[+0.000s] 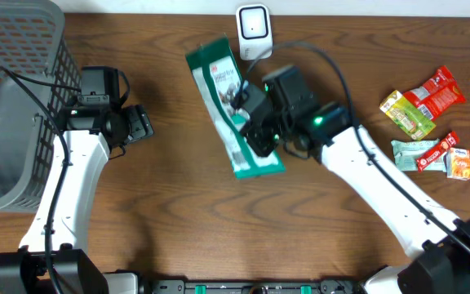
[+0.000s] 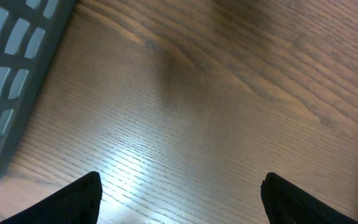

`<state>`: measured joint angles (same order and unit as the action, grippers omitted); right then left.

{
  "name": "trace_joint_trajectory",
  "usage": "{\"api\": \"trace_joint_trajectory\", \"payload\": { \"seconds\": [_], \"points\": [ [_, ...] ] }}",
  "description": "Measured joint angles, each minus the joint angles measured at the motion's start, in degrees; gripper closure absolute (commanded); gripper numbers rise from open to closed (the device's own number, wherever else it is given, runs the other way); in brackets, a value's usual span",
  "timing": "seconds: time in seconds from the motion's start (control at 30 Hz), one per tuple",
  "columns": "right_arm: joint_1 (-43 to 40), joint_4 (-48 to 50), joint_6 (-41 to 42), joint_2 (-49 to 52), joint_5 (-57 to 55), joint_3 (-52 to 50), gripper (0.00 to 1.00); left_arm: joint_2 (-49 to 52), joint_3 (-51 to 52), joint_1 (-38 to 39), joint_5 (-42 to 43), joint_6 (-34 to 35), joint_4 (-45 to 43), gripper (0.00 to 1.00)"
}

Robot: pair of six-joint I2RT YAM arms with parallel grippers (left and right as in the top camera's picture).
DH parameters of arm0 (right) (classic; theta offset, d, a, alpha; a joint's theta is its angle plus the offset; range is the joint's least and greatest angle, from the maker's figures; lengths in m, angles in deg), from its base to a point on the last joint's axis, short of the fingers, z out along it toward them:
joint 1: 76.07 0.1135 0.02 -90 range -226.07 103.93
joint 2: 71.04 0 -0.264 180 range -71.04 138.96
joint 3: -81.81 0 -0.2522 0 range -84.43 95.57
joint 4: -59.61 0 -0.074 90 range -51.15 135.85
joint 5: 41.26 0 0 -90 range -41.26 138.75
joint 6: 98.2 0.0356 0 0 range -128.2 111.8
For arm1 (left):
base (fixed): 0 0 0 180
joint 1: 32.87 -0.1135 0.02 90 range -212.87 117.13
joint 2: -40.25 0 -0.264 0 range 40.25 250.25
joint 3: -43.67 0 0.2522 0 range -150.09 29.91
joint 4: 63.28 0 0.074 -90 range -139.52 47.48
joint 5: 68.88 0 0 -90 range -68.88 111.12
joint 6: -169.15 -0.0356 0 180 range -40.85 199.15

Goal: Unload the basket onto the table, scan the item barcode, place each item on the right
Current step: 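Raise the gloves pack to the white scanner with the right gripper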

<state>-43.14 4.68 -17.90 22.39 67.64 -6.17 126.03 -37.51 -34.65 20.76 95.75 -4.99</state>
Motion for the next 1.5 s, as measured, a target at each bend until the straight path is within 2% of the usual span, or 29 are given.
{"api": "trace_joint_trajectory", "payload": {
  "seconds": [0.17,0.27,0.5,0.77,0.87,1.03,1.17,1.5],
  "points": [
    [0.00,-5.53,-11.10,-0.11,-4.42,13.49,0.99,0.00,0.00,0.00,-0.02,0.02,-0.04,0.16],
    [0.02,-5.03,-18.49,-0.13,-7.39,17.31,0.99,0.00,0.00,0.00,-0.02,0.02,0.00,0.16],
    [0.63,2.16,-33.20,-0.15,-17.07,18.40,0.99,0.00,0.00,0.00,-0.02,0.02,0.00,0.16],
    [0.79,15.54,-46.56,3.06,-28.89,19.74,0.99,0.00,0.00,0.00,-0.02,0.02,0.04,0.16],
    [0.74,15.23,-49.51,8.68,-32.02,25.62,0.99,0.00,0.00,0.00,-0.02,0.02,-0.02,0.16],
    [0.31,11.56,-52.09,21.97,-35.69,42.42,0.99,0.00,0.00,0.00,-0.02,0.02,-0.02,0.16],
    [-0.63,13.40,-53.55,31.28,-37.40,52.04,0.99,0.00,0.00,0.00,-0.02,0.02,-0.02,0.16],
    [-1.40,30.38,-62.73,46.77,-44.41,52.98,0.99,0.00,0.00,0.00,-0.02,0.02,-0.02,0.16]
  ]
}}
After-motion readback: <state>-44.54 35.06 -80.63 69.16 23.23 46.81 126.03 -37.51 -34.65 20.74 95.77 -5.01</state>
